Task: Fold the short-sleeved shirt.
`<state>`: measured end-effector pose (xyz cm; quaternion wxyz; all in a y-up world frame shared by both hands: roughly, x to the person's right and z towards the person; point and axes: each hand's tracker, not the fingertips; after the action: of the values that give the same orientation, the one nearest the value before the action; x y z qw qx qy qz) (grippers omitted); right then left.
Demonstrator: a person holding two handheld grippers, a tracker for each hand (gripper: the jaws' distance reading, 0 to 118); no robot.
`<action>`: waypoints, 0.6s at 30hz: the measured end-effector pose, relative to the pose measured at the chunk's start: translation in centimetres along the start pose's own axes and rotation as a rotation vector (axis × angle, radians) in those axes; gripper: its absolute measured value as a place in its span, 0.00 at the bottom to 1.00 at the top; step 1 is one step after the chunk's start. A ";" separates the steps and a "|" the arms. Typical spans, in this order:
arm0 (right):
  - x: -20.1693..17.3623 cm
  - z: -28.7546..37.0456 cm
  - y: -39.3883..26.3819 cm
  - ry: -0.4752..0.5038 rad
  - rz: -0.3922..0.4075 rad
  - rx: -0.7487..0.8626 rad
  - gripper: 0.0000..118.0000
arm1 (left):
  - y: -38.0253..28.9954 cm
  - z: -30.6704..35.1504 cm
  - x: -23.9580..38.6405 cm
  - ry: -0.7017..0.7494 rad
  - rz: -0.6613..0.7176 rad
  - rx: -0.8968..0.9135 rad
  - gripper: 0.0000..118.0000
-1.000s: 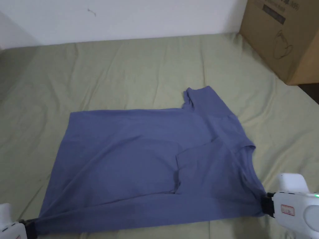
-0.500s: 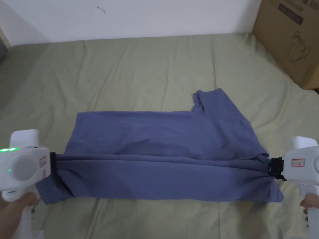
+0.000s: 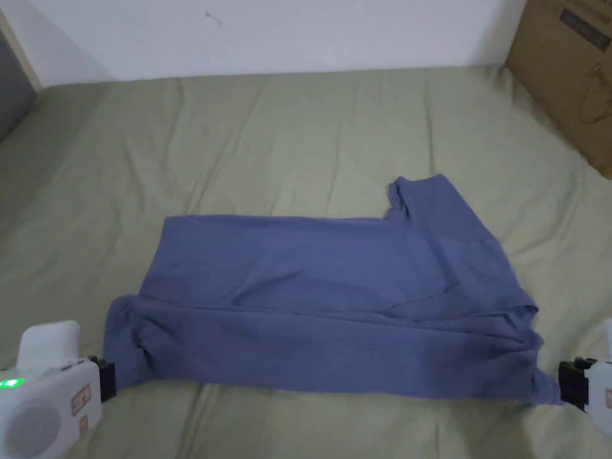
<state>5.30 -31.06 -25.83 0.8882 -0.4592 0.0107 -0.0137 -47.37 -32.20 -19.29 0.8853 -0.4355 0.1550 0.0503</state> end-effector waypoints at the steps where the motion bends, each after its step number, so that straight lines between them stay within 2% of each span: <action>1: -0.1 0.0 -0.8 0.024 -0.007 -0.020 0.00 | -0.9 0.4 0.0 -0.003 -0.002 -0.001 0.00; 3: -0.3 -0.3 -1.7 0.034 -0.046 -0.025 0.00 | -2.0 0.8 -0.1 0.004 0.016 0.000 0.00; 4: -0.6 -0.7 -1.8 0.051 -0.038 -0.077 0.00 | -2.3 0.1 -0.6 0.005 0.023 -0.005 0.00; 6: -0.8 -1.3 -2.0 0.049 -0.055 -0.061 0.00 | -1.5 -0.5 -1.1 -0.006 0.064 0.004 0.02; 7: -1.0 -1.4 -1.8 0.058 -0.056 -0.072 0.00 | -0.6 -0.9 -1.3 -0.014 0.072 0.000 0.16; 8: -1.3 -1.4 -1.7 0.066 -0.057 -0.075 0.00 | 0.1 -1.7 -1.6 -0.015 0.073 0.008 0.48; 9: -1.5 -1.3 -1.7 0.071 -0.058 -0.070 0.00 | 0.7 -2.5 -1.7 -0.013 0.073 0.010 0.72; 10: -1.7 -1.4 -1.5 0.076 -0.048 -0.066 0.00 | 1.2 -3.7 -1.8 -0.008 0.064 0.004 0.87; 11: -2.0 -1.4 -1.4 0.077 -0.033 -0.067 0.00 | 1.6 -4.9 -1.8 0.009 0.053 -0.010 0.87; 12: -2.3 -1.5 -1.4 0.072 -0.022 -0.068 0.00 | 1.7 -6.2 -1.9 0.015 0.054 -0.030 0.82; 13: -2.5 -1.6 -1.4 0.066 -0.009 -0.074 0.00 | 1.7 -7.4 -1.9 0.001 0.052 -0.070 0.71; 14: -2.6 -1.8 -1.4 0.064 -0.004 -0.077 0.00 | 1.4 -8.6 -2.0 -0.034 0.060 -0.114 0.35; 15: -2.5 -1.9 -1.5 0.064 -0.004 -0.081 0.00 | 1.0 -10.1 -2.2 -0.082 0.086 -0.163 0.28; 16: -2.4 -2.1 -1.5 0.069 -0.008 -0.090 0.00 | 0.3 -10.8 -2.3 -0.034 0.115 -0.177 0.24; 17: -2.3 -2.1 -1.5 0.071 -0.014 -0.097 0.00 | 0.8 -9.8 -2.6 -0.061 0.130 -0.129 0.06; 18: -2.2 -2.0 -1.6 0.072 -0.020 -0.098 0.00 | 1.6 -9.0 -2.8 -0.049 0.121 -0.137 0.02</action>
<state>3.02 -33.59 -25.66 0.8635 -0.5013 0.0390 -0.0386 -52.42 -38.15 -24.80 0.8523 -0.4835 0.1556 0.1247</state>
